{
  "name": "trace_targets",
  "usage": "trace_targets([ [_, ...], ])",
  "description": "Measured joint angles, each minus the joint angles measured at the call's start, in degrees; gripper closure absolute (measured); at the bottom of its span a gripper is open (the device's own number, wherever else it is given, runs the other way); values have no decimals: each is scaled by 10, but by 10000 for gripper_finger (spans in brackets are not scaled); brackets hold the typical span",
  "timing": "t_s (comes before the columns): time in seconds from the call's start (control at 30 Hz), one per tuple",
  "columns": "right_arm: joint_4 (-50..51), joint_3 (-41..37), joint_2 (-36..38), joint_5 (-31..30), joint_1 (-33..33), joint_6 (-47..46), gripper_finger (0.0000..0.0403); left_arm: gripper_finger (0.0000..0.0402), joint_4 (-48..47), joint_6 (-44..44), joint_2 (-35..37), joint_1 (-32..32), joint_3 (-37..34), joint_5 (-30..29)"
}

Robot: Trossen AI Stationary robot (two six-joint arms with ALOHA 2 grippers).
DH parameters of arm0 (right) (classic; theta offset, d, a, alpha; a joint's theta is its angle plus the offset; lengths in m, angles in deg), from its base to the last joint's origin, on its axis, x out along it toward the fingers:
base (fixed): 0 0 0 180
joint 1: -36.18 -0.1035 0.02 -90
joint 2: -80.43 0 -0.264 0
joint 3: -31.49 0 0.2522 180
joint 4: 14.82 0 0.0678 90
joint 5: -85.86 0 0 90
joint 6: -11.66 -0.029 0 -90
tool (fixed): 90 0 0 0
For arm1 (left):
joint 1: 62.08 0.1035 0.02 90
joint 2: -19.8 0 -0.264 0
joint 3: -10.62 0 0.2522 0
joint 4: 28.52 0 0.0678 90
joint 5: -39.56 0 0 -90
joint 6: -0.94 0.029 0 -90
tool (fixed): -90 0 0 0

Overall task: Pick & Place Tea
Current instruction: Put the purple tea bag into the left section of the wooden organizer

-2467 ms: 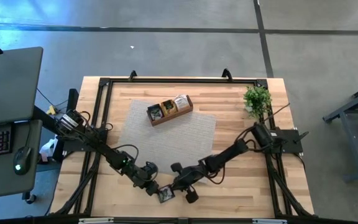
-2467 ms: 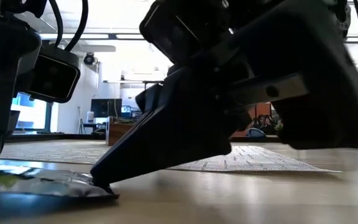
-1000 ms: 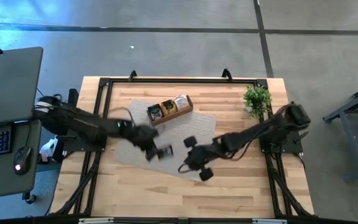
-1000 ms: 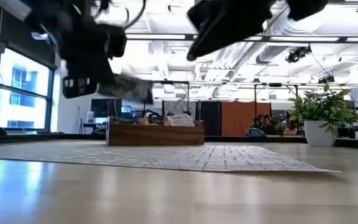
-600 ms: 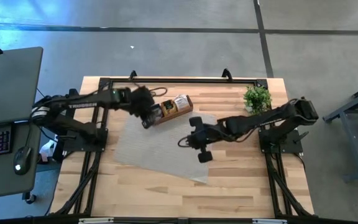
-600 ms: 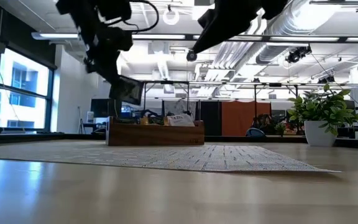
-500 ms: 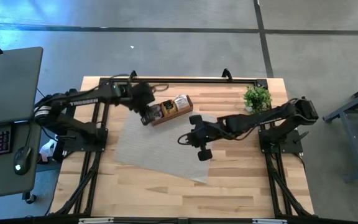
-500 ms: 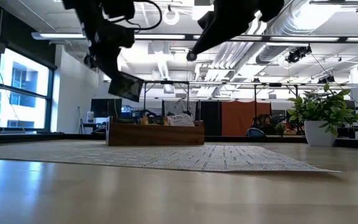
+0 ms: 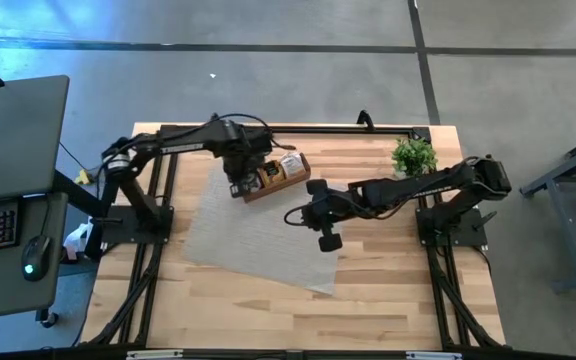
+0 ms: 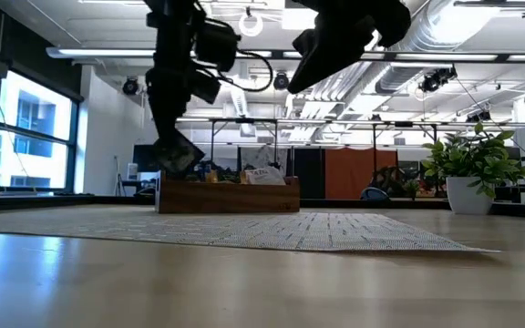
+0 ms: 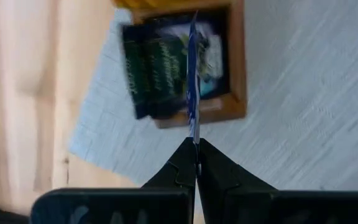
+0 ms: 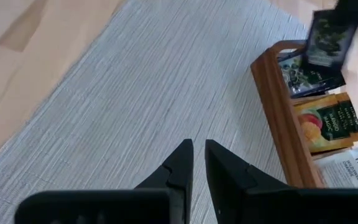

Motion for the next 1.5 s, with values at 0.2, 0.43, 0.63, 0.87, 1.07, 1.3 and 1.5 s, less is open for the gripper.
trace_targets([
  [0.2,4,0,0,0,0,0,366,401,-33,29,-42,0,12,-8],
  [0.43,9,0,0,0,0,0,366,394,-36,31,-69,0,12,-58],
  [0.63,9,0,0,0,0,0,370,357,-34,57,-69,-7,12,-91],
  [0.87,8,0,0,0,0,0,366,307,-14,77,-69,-34,12,-121],
  [1.07,3,0,0,0,0,0,370,290,11,91,-69,-66,12,-160],
  [1.3,-14,0,0,0,0,11,370,289,35,72,-69,-67,12,-181],
  [1.5,-41,0,-5,31,1,16,366,289,39,56,-69,-72,12,-196],
])
